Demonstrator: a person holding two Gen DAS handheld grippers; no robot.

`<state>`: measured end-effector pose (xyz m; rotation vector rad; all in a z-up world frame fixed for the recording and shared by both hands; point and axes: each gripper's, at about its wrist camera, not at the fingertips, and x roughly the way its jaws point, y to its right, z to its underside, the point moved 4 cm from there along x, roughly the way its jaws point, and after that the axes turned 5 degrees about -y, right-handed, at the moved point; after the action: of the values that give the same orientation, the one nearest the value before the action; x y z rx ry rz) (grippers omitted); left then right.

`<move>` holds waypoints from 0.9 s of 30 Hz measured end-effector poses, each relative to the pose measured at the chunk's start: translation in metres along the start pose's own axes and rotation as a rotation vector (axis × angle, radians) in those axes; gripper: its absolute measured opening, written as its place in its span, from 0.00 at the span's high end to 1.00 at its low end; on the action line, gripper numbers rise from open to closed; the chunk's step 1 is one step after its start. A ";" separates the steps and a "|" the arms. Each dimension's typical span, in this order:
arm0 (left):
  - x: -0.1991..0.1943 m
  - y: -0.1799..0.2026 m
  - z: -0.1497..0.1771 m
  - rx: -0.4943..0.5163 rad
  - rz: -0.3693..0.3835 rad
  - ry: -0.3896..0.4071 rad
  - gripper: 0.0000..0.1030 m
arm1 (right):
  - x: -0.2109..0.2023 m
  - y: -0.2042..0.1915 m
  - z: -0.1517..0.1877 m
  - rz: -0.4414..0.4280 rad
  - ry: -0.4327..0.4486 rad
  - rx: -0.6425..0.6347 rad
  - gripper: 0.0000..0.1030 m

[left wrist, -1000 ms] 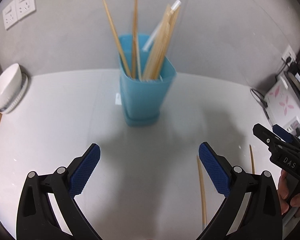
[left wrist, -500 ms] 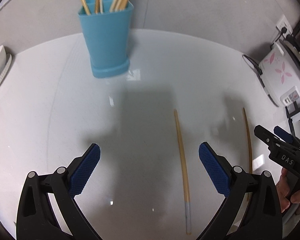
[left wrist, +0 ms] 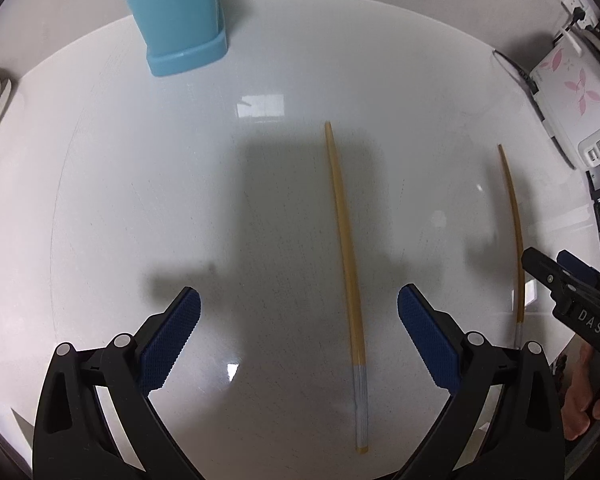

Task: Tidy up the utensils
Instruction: 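Move both open tools back over the last two chopsticks on the counter, then close the left tool on a pale-tipped chopstick while the right tool grasps a dark chopstick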

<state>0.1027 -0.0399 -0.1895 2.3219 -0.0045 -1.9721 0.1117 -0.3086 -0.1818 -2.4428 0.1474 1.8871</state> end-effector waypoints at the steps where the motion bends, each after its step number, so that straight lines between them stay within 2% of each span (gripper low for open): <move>1: 0.002 0.001 0.002 -0.001 -0.007 -0.005 0.06 | 0.002 0.000 0.004 0.003 -0.016 0.003 0.23; 5: 0.008 0.006 0.007 -0.001 -0.025 -0.027 0.06 | 0.006 0.002 0.015 0.018 -0.068 0.017 0.23; 7: 0.010 0.008 0.010 0.001 -0.035 -0.037 0.06 | 0.006 0.001 0.018 0.020 -0.078 0.005 0.27; 10: 0.012 0.012 0.014 0.002 -0.055 -0.051 0.07 | 0.009 0.000 0.021 0.018 -0.110 -0.003 0.34; 14: 0.017 0.016 0.013 -0.007 -0.081 -0.070 0.12 | 0.012 -0.003 0.022 0.021 -0.132 -0.013 0.48; 16: 0.018 0.016 0.014 -0.007 -0.090 -0.079 0.15 | 0.013 -0.006 0.022 0.025 -0.135 -0.025 0.51; 21: 0.020 0.021 0.013 -0.003 -0.114 -0.095 0.25 | 0.016 -0.011 0.019 0.036 -0.154 -0.048 0.63; 24: 0.015 0.019 0.017 0.007 -0.115 -0.114 0.40 | 0.018 -0.014 0.018 0.020 -0.175 -0.044 0.73; 25: 0.014 0.020 0.017 0.010 -0.115 -0.119 0.48 | 0.018 -0.015 0.017 0.018 -0.180 -0.044 0.75; 27: 0.012 0.021 0.018 0.018 -0.115 -0.127 0.61 | 0.019 -0.017 0.016 0.012 -0.187 -0.049 0.86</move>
<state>0.0881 -0.0629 -0.2026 2.2513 0.1050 -2.1798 0.1032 -0.2913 -0.2040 -2.2821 0.1089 2.1352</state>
